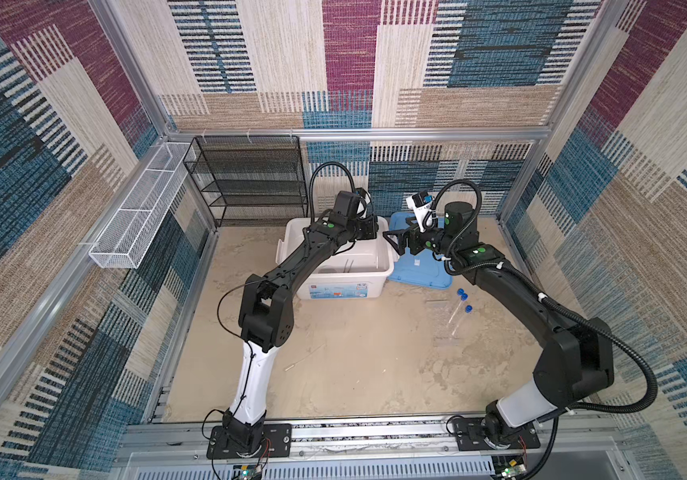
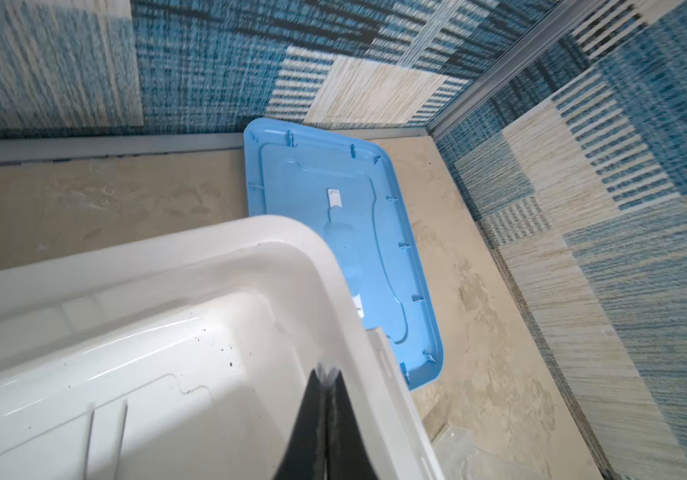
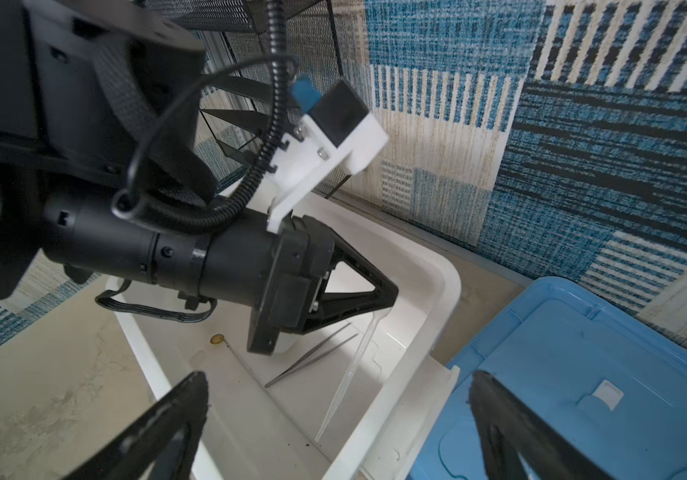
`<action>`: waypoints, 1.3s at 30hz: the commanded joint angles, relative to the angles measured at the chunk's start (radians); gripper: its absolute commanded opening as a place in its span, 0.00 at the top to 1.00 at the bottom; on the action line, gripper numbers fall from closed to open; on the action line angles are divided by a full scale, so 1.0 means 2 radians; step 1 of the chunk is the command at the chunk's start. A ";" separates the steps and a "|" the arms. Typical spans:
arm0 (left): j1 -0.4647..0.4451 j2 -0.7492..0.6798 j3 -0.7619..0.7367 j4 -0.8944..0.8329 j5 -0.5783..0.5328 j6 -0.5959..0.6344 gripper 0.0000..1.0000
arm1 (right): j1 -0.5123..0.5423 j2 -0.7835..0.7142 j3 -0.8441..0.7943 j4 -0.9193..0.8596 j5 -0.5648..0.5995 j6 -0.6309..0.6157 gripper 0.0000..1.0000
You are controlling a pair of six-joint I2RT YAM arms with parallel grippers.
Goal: Organize the chemistry lab equipment
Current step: 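Lower the pipette into the white bin and open the left gripper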
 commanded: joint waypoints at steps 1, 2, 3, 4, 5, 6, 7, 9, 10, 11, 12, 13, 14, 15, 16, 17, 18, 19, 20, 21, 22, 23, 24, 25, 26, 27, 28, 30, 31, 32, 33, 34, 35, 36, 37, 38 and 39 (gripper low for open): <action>0.001 0.010 0.000 0.003 -0.003 -0.019 0.99 | 0.000 0.016 0.023 -0.025 0.005 -0.022 0.01; 0.003 0.014 -0.002 0.007 -0.003 -0.023 0.99 | 0.000 0.023 0.029 -0.030 0.004 -0.024 0.01; 0.004 0.020 0.000 0.006 -0.001 -0.025 0.99 | 0.000 0.029 0.035 -0.034 0.004 -0.026 0.01; 0.004 0.025 0.003 0.006 0.000 -0.025 0.99 | 0.000 0.035 0.042 -0.039 0.007 -0.029 0.01; 0.005 0.029 0.004 0.006 0.000 -0.026 0.99 | 0.000 0.042 0.048 -0.045 0.014 -0.032 0.02; 0.005 0.032 0.000 0.009 0.000 -0.029 0.99 | 0.000 0.049 0.056 -0.053 0.024 -0.034 0.03; 0.005 0.034 -0.004 0.013 0.000 -0.032 0.99 | 0.000 0.055 0.063 -0.061 0.032 -0.038 0.03; 0.005 0.038 -0.018 0.027 0.006 -0.040 0.99 | 0.001 0.067 0.077 -0.077 0.053 -0.049 0.04; 0.005 0.040 -0.022 0.033 0.010 -0.040 1.00 | 0.001 0.071 0.081 -0.081 0.058 -0.054 0.03; 0.005 0.042 -0.026 0.037 0.011 -0.040 1.00 | 0.001 0.074 0.086 -0.087 0.061 -0.059 0.03; 0.005 0.043 -0.030 0.043 0.010 -0.041 1.00 | 0.001 0.077 0.089 -0.090 0.062 -0.062 0.04; 0.005 0.044 -0.032 0.047 0.011 -0.041 1.00 | 0.001 0.079 0.091 -0.092 0.061 -0.064 0.03; 0.005 0.048 -0.032 0.049 0.012 -0.043 1.00 | 0.001 0.081 0.092 -0.092 0.059 -0.065 0.04; 0.005 0.053 -0.030 0.049 0.014 -0.043 1.00 | 0.001 0.081 0.092 -0.091 0.057 -0.065 0.04; 0.005 0.057 -0.028 0.049 0.017 -0.044 1.00 | 0.000 0.082 0.091 -0.089 0.053 -0.065 0.03; 0.005 0.061 -0.028 0.049 0.019 -0.045 1.00 | 0.001 0.083 0.091 -0.087 0.051 -0.064 0.04; 0.004 0.064 -0.028 0.050 0.019 -0.046 1.00 | 0.001 0.083 0.090 -0.086 0.048 -0.063 0.03; 0.004 0.068 -0.028 0.050 0.020 -0.046 1.00 | 0.001 0.085 0.090 -0.084 0.048 -0.064 0.04; 0.004 0.070 -0.028 0.047 0.020 -0.044 1.00 | 0.001 0.086 0.089 -0.084 0.048 -0.065 0.04; 0.004 0.072 -0.028 0.044 0.019 -0.042 1.00 | 0.001 0.087 0.090 -0.084 0.048 -0.067 0.04; 0.004 0.073 -0.031 0.044 0.018 -0.040 1.00 | 0.001 0.089 0.091 -0.086 0.048 -0.070 0.04; 0.004 0.072 -0.036 0.047 0.016 -0.039 1.00 | 0.001 0.091 0.094 -0.088 0.049 -0.074 0.04; 0.004 0.072 -0.039 0.048 0.014 -0.038 0.99 | 0.001 0.092 0.097 -0.089 0.049 -0.075 0.04; 0.004 0.072 -0.041 0.047 0.014 -0.036 0.99 | 0.001 0.094 0.101 -0.091 0.049 -0.076 0.03; 0.004 0.072 -0.043 0.046 0.015 -0.036 1.00 | 0.001 0.094 0.103 -0.091 0.047 -0.075 0.03; 0.004 0.070 -0.046 0.046 0.018 -0.037 1.00 | 0.001 0.093 0.103 -0.089 0.044 -0.074 0.04; 0.003 0.067 -0.051 0.049 0.020 -0.039 1.00 | 0.001 0.093 0.102 -0.087 0.042 -0.074 0.04; 0.002 0.058 -0.069 0.066 0.017 -0.045 1.00 | 0.001 0.092 0.100 -0.084 0.040 -0.073 0.04; 0.001 0.055 -0.076 0.073 0.017 -0.046 0.99 | 0.001 0.092 0.100 -0.084 0.040 -0.074 0.04; 0.001 0.053 -0.076 0.075 0.017 -0.049 0.99 | 0.001 0.093 0.100 -0.084 0.041 -0.074 0.03; 0.001 0.055 -0.075 0.074 0.018 -0.049 0.99 | 0.001 0.093 0.101 -0.085 0.040 -0.074 0.04; 0.001 0.057 -0.073 0.074 0.020 -0.051 0.99 | 0.001 0.094 0.101 -0.086 0.040 -0.074 0.04; 0.001 0.058 -0.074 0.076 0.019 -0.055 0.99 | 0.001 0.094 0.101 -0.086 0.040 -0.074 0.04; 0.000 0.059 -0.076 0.080 0.018 -0.060 0.99 | 0.000 0.093 0.100 -0.086 0.039 -0.074 0.04; -0.001 0.062 -0.076 0.082 0.016 -0.064 0.98 | 0.001 0.092 0.098 -0.086 0.039 -0.073 0.04; -0.003 0.064 -0.077 0.084 0.015 -0.067 0.98 | 0.000 0.091 0.097 -0.085 0.039 -0.074 0.04; -0.004 0.066 -0.079 0.085 0.014 -0.071 0.97 | 0.001 0.090 0.095 -0.083 0.038 -0.073 0.04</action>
